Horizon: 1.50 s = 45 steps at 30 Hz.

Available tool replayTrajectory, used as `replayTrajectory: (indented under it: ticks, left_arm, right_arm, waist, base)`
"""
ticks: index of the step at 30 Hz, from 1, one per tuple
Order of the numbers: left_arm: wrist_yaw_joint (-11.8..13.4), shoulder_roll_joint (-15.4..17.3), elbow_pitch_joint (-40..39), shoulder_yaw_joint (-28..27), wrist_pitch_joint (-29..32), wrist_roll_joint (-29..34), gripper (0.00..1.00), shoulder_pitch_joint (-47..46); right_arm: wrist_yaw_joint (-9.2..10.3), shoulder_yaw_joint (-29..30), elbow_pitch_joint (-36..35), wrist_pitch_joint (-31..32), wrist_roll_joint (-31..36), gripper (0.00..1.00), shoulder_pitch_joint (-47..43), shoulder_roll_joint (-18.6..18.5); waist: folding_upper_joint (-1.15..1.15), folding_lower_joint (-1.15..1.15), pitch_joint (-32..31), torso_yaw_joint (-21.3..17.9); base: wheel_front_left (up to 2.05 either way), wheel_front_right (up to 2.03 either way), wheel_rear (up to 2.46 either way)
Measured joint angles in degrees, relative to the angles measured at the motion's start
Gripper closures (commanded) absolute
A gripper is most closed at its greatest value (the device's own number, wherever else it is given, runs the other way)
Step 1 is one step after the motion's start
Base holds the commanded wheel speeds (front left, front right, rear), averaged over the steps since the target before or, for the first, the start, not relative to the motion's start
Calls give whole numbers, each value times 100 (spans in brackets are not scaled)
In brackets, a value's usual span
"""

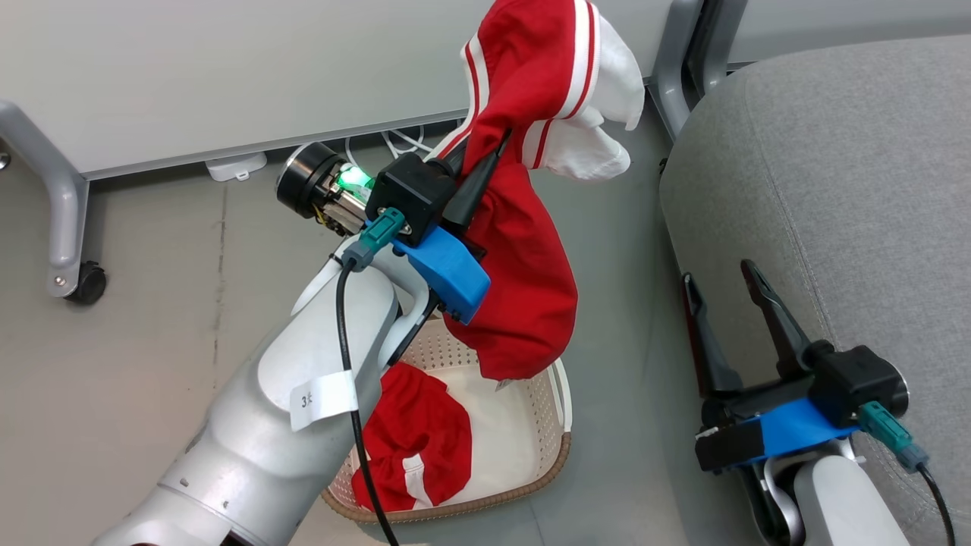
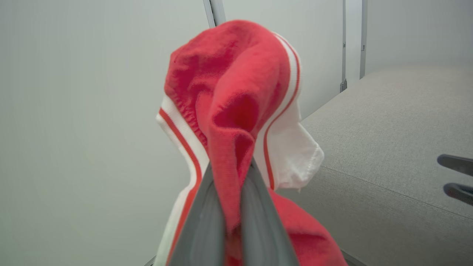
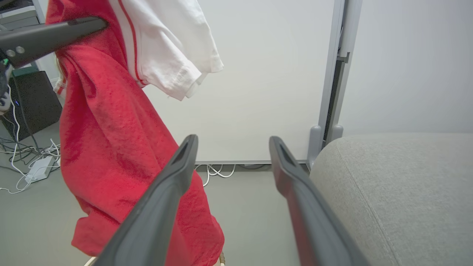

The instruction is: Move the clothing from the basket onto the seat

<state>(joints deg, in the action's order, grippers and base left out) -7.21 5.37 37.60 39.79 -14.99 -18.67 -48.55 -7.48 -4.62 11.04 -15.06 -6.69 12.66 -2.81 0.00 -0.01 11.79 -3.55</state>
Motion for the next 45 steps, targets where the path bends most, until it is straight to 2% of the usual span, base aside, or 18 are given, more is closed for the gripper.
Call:
replayTrajectory:
  ticks: [7,16,22,33,34,45]
  left_arm:
    - [0,-19,-16,49,0,-40,100,-5]
    - [-16,-81,-58,178,0,-44,100,-136]
    - [-16,-142,-107,310,1,-51,100,-232]
    - [-18,-224,-352,545,1,-143,100,-327]
    - [-18,-226,-375,556,1,-149,100,-327]
    - [-15,-238,-392,576,0,-183,100,-332]
  right_arm:
    - [-1,-430,-63,0,166,0,298,0]
    - [-1,-1255,221,0,408,0,1189,1]
    - [-1,-1580,734,-7,463,0,1741,2]
    - [-1,-1706,2037,-8,554,0,2386,-1]
    - [-1,-1730,2127,-8,485,100,2420,0]
    - [-1,-1812,2176,-7,338,100,2544,0]
  waist:
    - [0,0,5,71]
    - [0,0,122,231]
    - [0,1,199,393]
    - [0,1,298,681]
    - [0,1,304,697]
    - [0,1,288,714]
  base:
    - [0,0,0]
    - [0,0,0]
    - [0,0,0]
    - [0,0,0]
    - [0,0,0]
    - [0,0,0]
